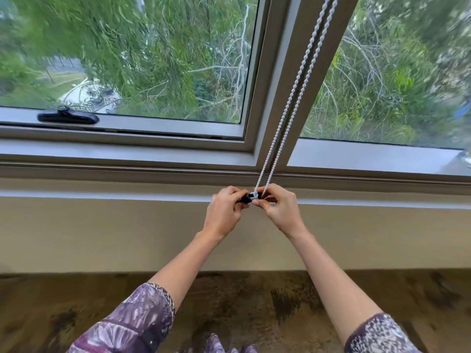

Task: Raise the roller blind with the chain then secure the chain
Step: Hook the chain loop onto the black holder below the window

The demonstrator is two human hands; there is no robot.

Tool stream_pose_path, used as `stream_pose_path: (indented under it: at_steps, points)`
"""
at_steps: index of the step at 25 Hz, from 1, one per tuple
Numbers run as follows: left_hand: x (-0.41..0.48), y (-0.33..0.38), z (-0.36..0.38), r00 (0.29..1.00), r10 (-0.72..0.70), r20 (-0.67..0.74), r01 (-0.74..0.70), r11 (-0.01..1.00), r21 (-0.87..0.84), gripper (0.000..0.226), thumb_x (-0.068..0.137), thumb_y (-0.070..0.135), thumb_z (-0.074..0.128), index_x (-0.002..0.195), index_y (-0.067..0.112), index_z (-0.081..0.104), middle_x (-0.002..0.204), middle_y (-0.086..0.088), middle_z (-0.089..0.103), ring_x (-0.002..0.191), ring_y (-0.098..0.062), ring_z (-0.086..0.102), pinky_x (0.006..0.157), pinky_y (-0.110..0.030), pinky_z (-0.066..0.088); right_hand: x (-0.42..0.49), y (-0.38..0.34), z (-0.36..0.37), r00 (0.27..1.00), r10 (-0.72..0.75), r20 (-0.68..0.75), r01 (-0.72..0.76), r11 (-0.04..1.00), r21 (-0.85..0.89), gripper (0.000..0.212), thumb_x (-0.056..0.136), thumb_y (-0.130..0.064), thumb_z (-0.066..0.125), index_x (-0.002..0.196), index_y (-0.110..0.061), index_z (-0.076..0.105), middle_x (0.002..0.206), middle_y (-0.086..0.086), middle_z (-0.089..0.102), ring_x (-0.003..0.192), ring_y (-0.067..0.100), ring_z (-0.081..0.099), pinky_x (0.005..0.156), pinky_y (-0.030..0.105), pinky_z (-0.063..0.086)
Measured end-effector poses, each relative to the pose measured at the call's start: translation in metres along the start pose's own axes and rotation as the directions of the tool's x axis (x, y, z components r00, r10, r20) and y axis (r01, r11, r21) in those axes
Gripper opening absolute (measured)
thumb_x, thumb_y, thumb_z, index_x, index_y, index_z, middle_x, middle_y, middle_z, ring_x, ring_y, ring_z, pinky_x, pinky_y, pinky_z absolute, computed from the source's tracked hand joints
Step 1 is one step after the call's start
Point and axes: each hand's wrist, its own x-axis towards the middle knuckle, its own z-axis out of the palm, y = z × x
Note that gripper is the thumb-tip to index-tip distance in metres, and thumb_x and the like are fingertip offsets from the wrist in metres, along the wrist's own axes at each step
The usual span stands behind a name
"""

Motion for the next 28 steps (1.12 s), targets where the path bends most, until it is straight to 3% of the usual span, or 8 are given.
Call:
stream_pose_path:
  at_steps: [9,13,19,28]
  points:
    - [-0.012,-0.018,-0.023,0.996,0.091,-0.014,-0.088,0.988,0.123,0.029,0.084,0.013,0.064,0.112,0.019,0.068,0.104,0.001,0.068,0.095,-0.024,0.062,0.082,-0.037,0.044,-0.005,-0.014,0.022,0.999,-0.05,0.011,0.05,0.998,-0.031,0.019,0.074,-0.016,0.079,0.086,-0.026,0.068,0.08,-0.016,0.066,0.078,0.001,0.063,0.068,0.006,0.046]
    - [-0.011,-0.023,-0.029,0.993,0.117,0.016,-0.118,0.976,0.185,0.028,0.085,0.016,0.063,0.112,0.02,0.068,0.104,0.001,0.068,0.095,-0.023,0.063,0.084,-0.036,0.042,-0.006,-0.018,0.025,0.998,-0.065,0.016,0.066,0.996,-0.066,0.018,0.075,-0.02,0.078,0.087,-0.027,0.067,0.082,-0.014,0.067,0.079,0.004,0.063,0.069,0.011,0.049]
    - [-0.017,-0.02,-0.029,1.0,0.004,-0.018,-0.003,0.997,0.076,0.026,0.084,0.019,0.065,0.109,0.022,0.068,0.098,0.001,0.069,0.088,-0.025,0.064,0.072,-0.035,0.05,-0.008,-0.019,0.034,0.997,-0.062,-0.056,0.057,0.995,-0.082,0.017,0.076,-0.023,0.077,0.088,-0.028,0.066,0.083,-0.01,0.068,0.077,0.005,0.064,0.07,0.018,0.052]
    - [-0.016,-0.022,-0.034,0.999,0.039,-0.007,-0.039,0.995,0.091,0.027,0.084,0.017,0.065,0.11,0.022,0.069,0.103,0.003,0.07,0.09,-0.024,0.064,0.081,-0.041,0.049,-0.003,-0.02,0.027,0.995,-0.095,0.015,0.096,0.983,-0.155,0.014,0.075,-0.025,0.077,0.086,-0.022,0.068,0.082,-0.007,0.07,0.075,0.007,0.063,0.072,0.028,0.055]
